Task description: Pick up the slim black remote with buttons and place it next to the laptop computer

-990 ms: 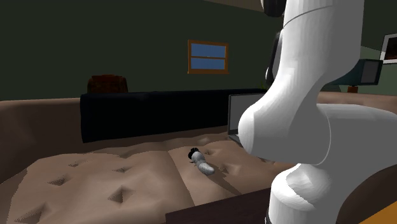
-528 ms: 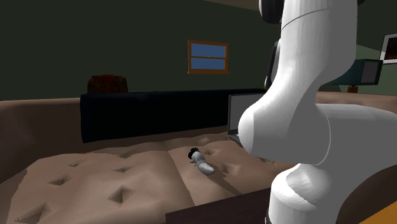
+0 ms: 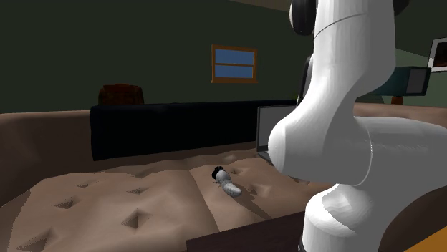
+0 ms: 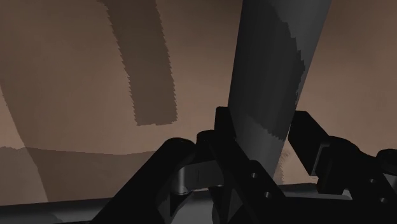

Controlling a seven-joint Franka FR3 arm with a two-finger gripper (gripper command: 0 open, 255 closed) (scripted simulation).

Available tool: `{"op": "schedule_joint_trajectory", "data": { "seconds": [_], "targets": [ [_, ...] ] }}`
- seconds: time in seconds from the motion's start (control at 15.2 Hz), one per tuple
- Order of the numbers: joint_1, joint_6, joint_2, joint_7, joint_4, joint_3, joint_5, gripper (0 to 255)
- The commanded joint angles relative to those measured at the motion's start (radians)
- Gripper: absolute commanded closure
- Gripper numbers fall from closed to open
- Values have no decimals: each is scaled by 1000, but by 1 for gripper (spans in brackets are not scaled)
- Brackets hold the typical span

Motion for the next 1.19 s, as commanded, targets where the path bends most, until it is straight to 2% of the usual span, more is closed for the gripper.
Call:
{"op": "schedule_joint_trajectory", "data": {
  "seconds": [0.0,0.46,0.99,1.06,1.12],
  "targets": [
    [-5,27,23,-10,-4,5,12,255],
    [-19,101,101,-37,-5,25,50,255],
    [-19,101,101,-37,-5,25,51,255],
    [-18,102,101,-37,-6,25,50,0],
    [-19,102,101,-37,-6,25,50,0]
  ]
}}
